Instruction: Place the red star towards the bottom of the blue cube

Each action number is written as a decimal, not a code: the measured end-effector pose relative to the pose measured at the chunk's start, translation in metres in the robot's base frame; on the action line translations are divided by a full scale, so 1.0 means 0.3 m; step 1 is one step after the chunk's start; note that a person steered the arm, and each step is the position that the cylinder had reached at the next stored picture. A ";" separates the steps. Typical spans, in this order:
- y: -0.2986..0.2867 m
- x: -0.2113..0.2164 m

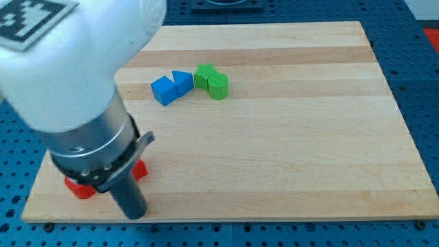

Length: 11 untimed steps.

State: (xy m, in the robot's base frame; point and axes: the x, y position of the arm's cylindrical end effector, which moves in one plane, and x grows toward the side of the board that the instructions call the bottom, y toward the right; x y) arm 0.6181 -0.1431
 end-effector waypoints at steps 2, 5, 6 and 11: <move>-0.162 -0.057; 0.264 -0.343; 0.255 -0.329; 0.241 -0.450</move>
